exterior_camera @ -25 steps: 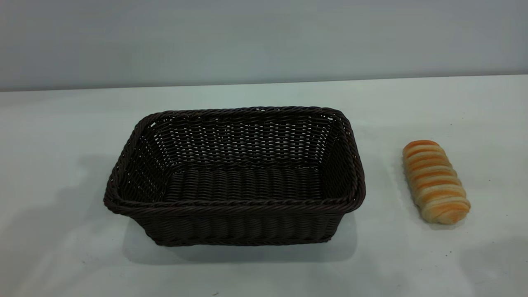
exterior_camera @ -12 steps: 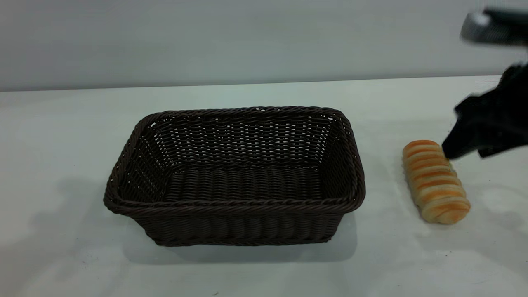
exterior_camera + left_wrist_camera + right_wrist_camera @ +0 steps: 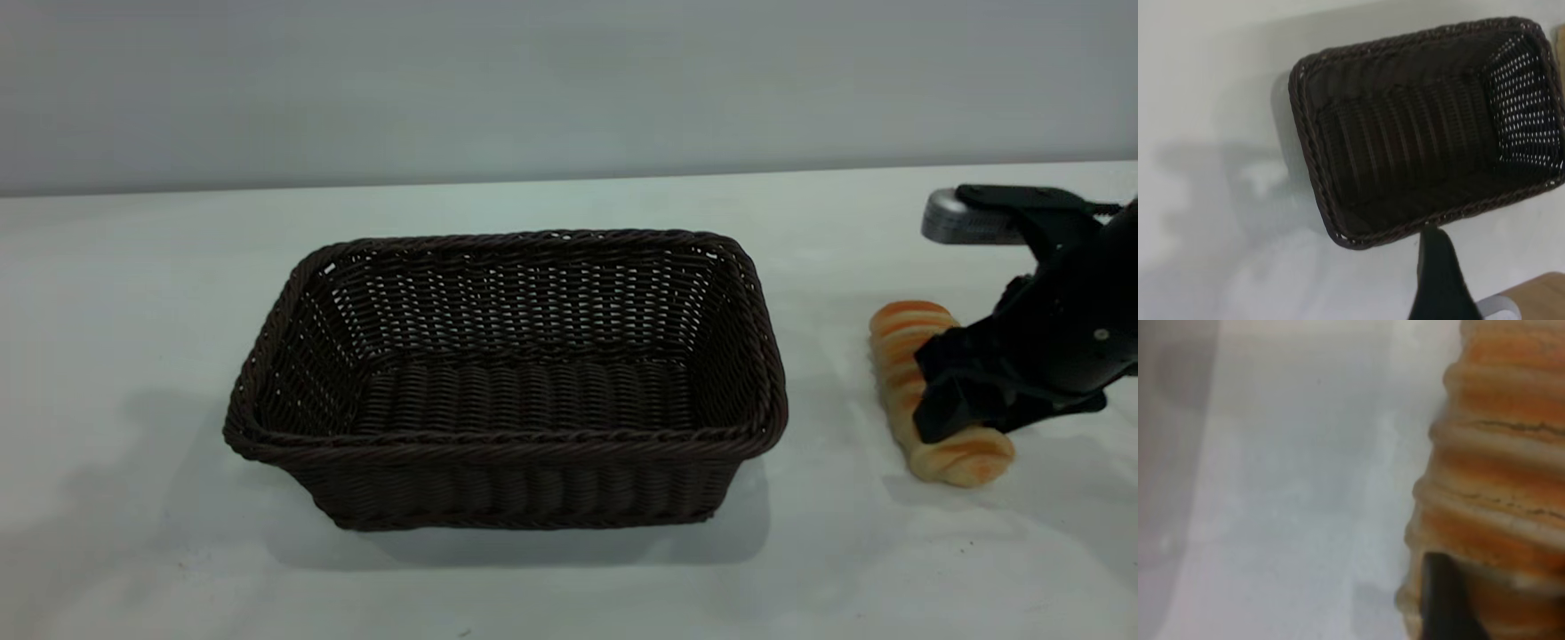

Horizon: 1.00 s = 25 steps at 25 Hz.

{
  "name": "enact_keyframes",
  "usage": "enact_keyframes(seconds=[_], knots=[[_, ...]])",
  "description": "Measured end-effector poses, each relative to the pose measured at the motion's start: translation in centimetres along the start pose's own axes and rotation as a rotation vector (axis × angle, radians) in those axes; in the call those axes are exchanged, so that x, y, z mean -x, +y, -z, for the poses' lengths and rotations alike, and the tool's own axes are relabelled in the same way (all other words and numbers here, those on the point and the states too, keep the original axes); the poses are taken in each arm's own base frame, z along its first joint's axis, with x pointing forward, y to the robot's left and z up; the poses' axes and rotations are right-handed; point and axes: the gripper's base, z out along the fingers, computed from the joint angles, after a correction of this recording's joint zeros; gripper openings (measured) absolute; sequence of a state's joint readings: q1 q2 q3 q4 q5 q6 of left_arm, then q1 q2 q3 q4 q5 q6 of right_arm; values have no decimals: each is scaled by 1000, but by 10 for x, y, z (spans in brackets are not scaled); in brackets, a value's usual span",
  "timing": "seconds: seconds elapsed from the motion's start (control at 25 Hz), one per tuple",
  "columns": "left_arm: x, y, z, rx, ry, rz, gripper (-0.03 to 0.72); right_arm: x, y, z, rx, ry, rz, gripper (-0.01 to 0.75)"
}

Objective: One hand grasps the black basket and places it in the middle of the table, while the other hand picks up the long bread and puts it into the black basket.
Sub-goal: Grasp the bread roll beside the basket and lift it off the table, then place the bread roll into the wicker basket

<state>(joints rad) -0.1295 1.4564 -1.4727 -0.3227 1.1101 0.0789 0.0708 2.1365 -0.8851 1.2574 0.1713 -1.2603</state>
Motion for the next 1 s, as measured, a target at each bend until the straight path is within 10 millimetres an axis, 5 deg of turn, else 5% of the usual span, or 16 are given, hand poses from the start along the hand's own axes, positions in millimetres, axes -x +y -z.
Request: enact_keyframes(seconds=[0.2,0.28,0.52,0.68,1.0], knots=[[-1,0,0,-1,11,-2,513,6,2,8,7,-30,-6,85],[-1,0,0,-1,14,-3,513,15,4,22,9,-77,-4,49],[-2,0,0,0,17,-26,513,44,20,85,70,-263,28,38],[-2,0,0,0,17,-29,513,57,52,111,244,-312,76,38],[-1,0,0,0,13,-30,513,47,144,100,457,-290,245,60]])
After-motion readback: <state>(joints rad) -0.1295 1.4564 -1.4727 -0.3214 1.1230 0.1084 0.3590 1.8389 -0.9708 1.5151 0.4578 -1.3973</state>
